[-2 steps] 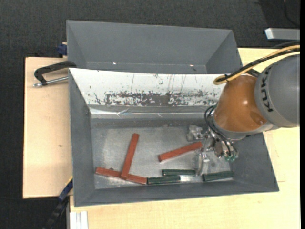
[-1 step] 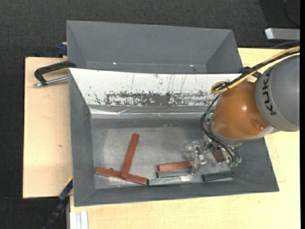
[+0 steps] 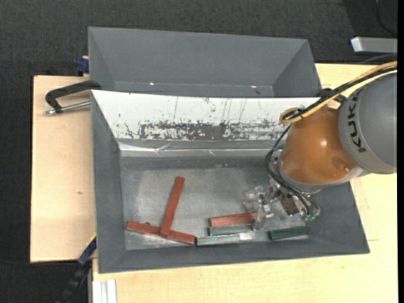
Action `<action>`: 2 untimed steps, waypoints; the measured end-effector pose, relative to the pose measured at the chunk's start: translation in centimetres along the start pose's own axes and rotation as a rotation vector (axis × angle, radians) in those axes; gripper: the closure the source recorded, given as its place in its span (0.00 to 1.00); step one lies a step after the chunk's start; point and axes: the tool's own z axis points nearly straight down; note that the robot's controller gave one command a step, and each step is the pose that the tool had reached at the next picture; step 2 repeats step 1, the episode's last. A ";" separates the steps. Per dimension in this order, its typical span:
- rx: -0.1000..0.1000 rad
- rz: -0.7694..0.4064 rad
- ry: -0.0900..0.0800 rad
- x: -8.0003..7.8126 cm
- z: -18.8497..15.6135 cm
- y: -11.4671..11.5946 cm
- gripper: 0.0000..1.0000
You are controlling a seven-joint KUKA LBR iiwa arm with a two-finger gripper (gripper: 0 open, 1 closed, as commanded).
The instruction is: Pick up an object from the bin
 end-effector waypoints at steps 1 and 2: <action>0.002 -0.029 -0.005 -1.7 -15.6 -0.4 1.00; 0.002 -0.029 -0.005 -1.7 -15.6 -0.4 1.00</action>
Offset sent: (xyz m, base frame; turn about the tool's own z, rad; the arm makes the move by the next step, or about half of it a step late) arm 0.0000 0.0000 0.0000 0.0000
